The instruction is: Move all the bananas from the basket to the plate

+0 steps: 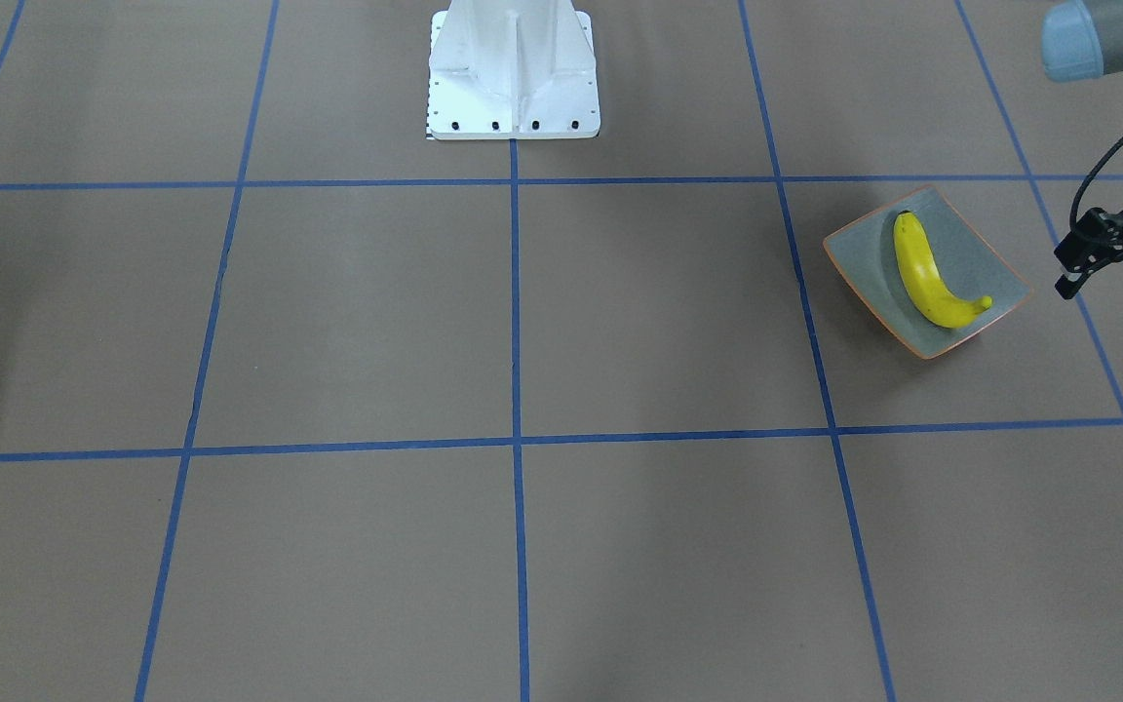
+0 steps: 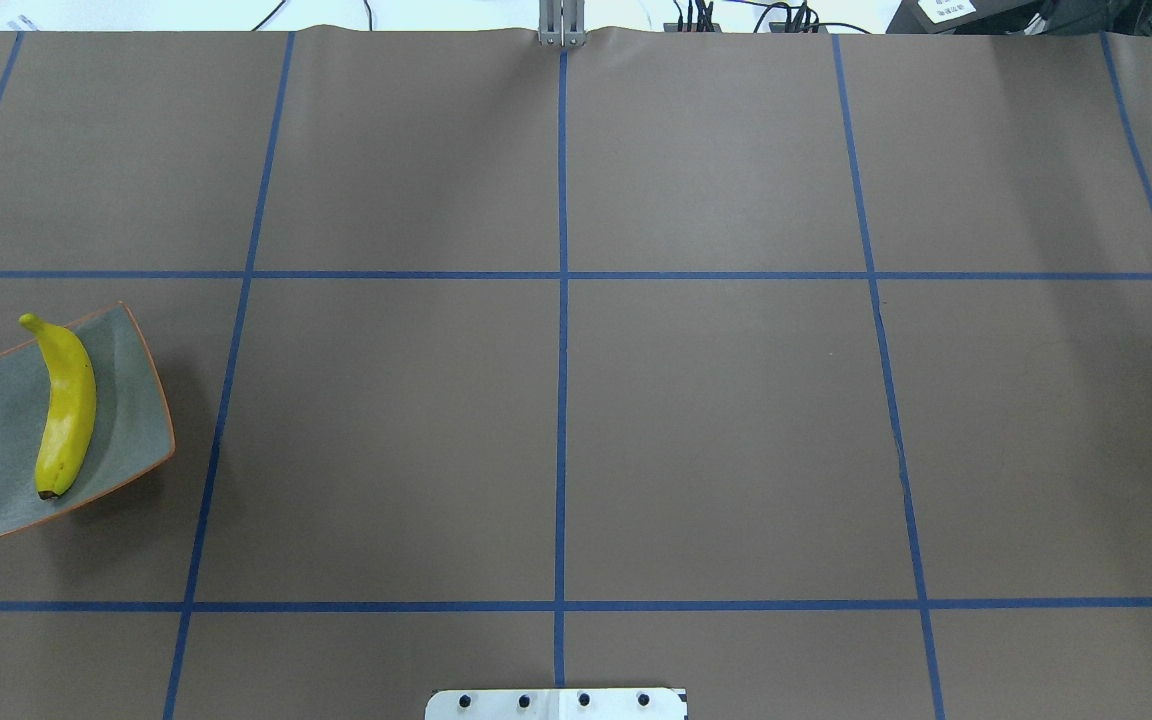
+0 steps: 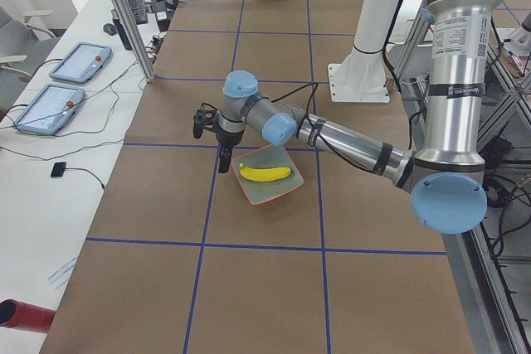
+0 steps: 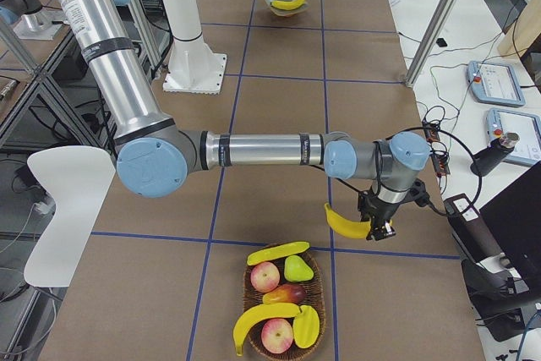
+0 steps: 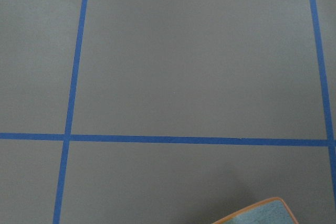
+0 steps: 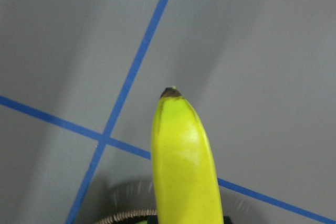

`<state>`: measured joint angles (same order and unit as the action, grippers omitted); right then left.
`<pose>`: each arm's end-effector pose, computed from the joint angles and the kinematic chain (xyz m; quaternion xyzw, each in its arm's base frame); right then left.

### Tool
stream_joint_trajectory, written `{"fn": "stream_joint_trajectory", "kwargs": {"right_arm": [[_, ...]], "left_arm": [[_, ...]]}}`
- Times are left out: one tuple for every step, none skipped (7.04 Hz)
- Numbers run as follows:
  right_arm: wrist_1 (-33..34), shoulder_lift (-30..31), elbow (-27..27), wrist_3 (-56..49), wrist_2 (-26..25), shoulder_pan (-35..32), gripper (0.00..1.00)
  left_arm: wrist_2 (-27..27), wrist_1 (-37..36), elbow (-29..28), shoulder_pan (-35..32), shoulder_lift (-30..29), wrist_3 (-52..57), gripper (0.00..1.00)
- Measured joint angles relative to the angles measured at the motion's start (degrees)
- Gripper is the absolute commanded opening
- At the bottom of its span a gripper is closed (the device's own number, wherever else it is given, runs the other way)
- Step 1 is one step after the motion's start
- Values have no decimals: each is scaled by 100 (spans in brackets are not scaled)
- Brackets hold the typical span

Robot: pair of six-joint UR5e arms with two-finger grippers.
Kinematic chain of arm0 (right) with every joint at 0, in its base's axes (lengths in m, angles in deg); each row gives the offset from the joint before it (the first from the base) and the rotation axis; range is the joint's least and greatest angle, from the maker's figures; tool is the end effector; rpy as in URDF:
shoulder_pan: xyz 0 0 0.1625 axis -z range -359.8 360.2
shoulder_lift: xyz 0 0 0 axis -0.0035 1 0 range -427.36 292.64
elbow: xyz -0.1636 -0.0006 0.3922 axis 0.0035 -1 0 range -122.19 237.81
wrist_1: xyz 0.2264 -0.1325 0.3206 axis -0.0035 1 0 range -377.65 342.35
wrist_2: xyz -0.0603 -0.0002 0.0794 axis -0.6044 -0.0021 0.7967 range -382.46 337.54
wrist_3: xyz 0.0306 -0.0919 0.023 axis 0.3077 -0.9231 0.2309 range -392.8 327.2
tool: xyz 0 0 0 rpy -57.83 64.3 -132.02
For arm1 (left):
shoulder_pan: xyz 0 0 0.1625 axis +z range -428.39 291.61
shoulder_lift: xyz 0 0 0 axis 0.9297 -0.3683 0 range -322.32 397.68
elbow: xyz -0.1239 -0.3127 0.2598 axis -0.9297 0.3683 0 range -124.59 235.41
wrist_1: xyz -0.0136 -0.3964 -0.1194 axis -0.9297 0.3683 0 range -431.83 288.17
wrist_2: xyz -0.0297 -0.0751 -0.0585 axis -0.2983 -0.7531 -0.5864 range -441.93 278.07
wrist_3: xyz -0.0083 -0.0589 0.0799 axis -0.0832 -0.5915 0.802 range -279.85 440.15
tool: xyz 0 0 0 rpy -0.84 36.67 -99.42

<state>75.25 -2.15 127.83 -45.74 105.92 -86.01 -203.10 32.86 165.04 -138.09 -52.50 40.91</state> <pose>0.0270 -0.6746 0.5900 0.0419 -0.3264 -0.1428 0.9334 0.0970 -0.4980 0.4684 0.1205 0.3646 -0.0728 0.9205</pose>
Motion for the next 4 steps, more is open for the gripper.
{"fn": "stream_joint_trajectory", "kwargs": {"right_arm": [[-20,-240,94,810,491,237,0],[-64,-440,329,1745,828,601,0],[-251,-601,569,2709,980,1003,0],[-713,-687,724,3694,1038,1367,0]], "left_arm": [[-7,9,-14,3,-129,-192,100],[-15,16,-19,31,-335,-491,100],[-83,26,-31,132,-601,-895,100],[-248,42,-39,301,-897,-1391,100]]}}
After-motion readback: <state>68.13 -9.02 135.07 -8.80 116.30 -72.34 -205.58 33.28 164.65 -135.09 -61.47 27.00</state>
